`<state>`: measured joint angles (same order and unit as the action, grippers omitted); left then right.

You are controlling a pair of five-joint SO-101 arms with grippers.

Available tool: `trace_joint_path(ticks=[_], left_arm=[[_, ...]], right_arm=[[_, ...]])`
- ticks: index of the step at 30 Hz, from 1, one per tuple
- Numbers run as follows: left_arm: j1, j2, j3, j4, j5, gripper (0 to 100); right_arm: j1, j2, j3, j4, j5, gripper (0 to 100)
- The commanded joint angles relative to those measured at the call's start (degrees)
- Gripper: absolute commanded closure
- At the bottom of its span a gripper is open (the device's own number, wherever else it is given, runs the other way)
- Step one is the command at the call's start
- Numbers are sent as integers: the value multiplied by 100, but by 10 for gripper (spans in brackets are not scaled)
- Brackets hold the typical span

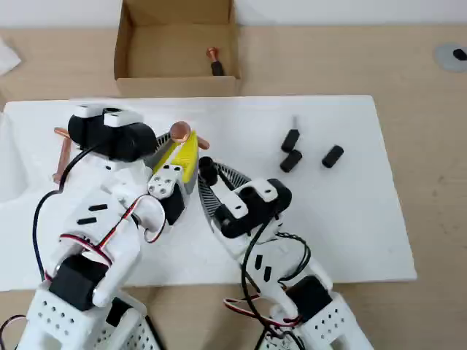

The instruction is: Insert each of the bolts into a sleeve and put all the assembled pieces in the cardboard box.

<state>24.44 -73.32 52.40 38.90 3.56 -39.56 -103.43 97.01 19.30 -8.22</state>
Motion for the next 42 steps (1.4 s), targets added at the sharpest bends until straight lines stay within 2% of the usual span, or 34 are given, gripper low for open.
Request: trace_joint_path(ticks=[1, 7, 17, 25, 30, 42], left_arm=[[105, 154, -440, 18, -62, 991], [114, 321, -853, 536, -53, 991], [114, 673, -1609, 897, -70, 990], [132, 1464, -3068, 2189, -211, 991], [431, 1947, -3824, 3033, -202, 992], [492, 2018, -3921, 3156, -220, 993]], right_arm=[[-48, -259, -4, -44, -79, 989], [-31, -251, -4, -9, -79, 989], [13, -251, -4, 0, -79, 989], [13, -251, -4, 0, -79, 989], [13, -251, -4, 0, -79, 989], [13, -251, -4, 0, -79, 989]])
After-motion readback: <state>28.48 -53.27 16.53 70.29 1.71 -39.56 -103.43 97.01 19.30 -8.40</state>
